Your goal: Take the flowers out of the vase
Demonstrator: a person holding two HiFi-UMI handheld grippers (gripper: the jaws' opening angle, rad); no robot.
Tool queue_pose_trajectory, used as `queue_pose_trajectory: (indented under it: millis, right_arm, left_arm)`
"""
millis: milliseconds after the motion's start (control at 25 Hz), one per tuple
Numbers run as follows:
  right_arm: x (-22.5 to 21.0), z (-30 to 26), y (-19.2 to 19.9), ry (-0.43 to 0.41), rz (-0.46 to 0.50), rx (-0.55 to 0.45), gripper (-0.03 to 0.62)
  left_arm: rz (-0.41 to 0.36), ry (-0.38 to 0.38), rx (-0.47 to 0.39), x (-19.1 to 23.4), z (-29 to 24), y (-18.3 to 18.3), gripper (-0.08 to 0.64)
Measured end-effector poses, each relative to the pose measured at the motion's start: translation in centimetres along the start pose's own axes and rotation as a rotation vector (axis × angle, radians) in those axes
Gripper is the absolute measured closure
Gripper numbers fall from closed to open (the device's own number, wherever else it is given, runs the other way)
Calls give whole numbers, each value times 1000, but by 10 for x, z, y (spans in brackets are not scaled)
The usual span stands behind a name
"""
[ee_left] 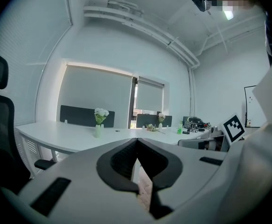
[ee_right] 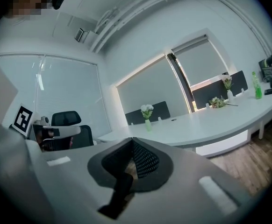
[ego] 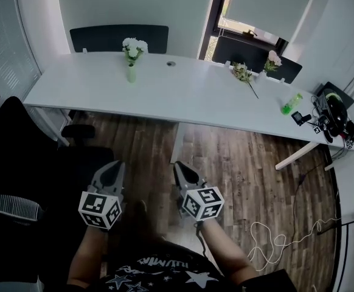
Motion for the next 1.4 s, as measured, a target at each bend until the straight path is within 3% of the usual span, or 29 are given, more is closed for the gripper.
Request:
queue_pose_trajectory:
  millis: [520, 960, 1400]
  right_arm:
    - [-28, -124, -30, 31, 50, 29, 589]
    - [-19, -208, -46, 29, 82, 42, 589]
    - [-15, -265, -52, 76, 97, 46, 589]
  left_arm:
    - [39, 8, 5, 98, -96, -16, 551]
    - [56, 14, 11, 177, -134, -26, 551]
    - [63, 73, 24, 229, -169, -26, 551]
Point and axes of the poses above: the fingertips, and each gripper's own axes: z backward along the fingers, x to its left, y out of its underside, the point moved 7 cm from there along z, backward along the fingers, and after that the axes turned 1 degree about y, right-handed, at the moved point
